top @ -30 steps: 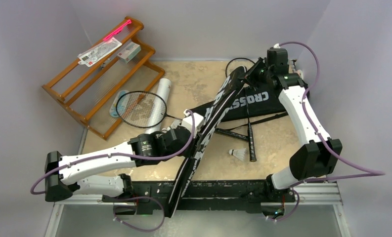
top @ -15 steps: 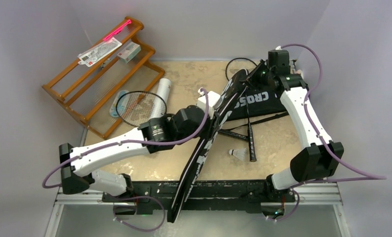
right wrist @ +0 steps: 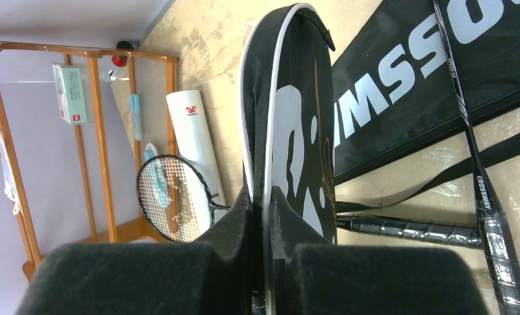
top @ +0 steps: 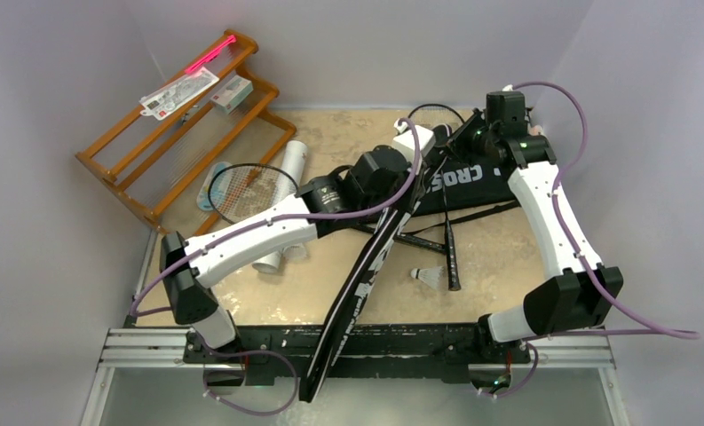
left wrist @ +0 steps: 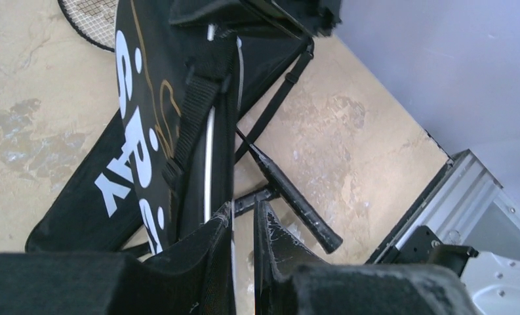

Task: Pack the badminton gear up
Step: Adjust the racket bag at the center of the board.

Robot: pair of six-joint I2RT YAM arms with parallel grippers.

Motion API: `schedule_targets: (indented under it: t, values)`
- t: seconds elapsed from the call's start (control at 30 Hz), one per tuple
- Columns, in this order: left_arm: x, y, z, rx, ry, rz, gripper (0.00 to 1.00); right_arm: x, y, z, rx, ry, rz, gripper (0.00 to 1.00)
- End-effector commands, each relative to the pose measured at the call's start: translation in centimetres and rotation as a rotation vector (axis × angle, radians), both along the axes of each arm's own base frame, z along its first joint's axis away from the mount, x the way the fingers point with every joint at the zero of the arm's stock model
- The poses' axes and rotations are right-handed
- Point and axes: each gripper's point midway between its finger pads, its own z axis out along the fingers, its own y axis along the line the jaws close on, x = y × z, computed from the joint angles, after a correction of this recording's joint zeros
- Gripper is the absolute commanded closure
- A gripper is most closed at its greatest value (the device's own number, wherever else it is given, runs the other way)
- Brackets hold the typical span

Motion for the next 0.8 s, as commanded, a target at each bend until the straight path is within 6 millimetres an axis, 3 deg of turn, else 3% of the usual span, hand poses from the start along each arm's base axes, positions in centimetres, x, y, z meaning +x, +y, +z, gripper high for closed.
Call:
schedule_targets:
  t: [0.0,0.13,0.47,0.7,0.77]
  values:
    - [1.8,-1.2,3.0,-0.099,-0.029,-0.039,0.84,-0.5,0.7,2.7,0.062,-0.051,0.000,1.00]
    - [2.9,-1.8,3.5,-0.114,-0.022,-0.052,0.86,-0.6,0.8,2.7,0.066,-0.052,0.006,1.00]
    - [4.7,-2.5,1.9,-0.089,0.018,-0.059,0.84,-0.8,0.9,3.1,0.077,-0.061,0.013,1.00]
    - [5.4,-1.9,1.1,-0.051,0.011,-0.036,0.73,-0.8,0.9,2.9,0.077,-0.057,0.010,1.00]
    - [5.1,-1.2,0.9,-0.029,0.005,-0.034,0.62,-0.7,0.9,2.6,0.074,-0.050,0.008,1.00]
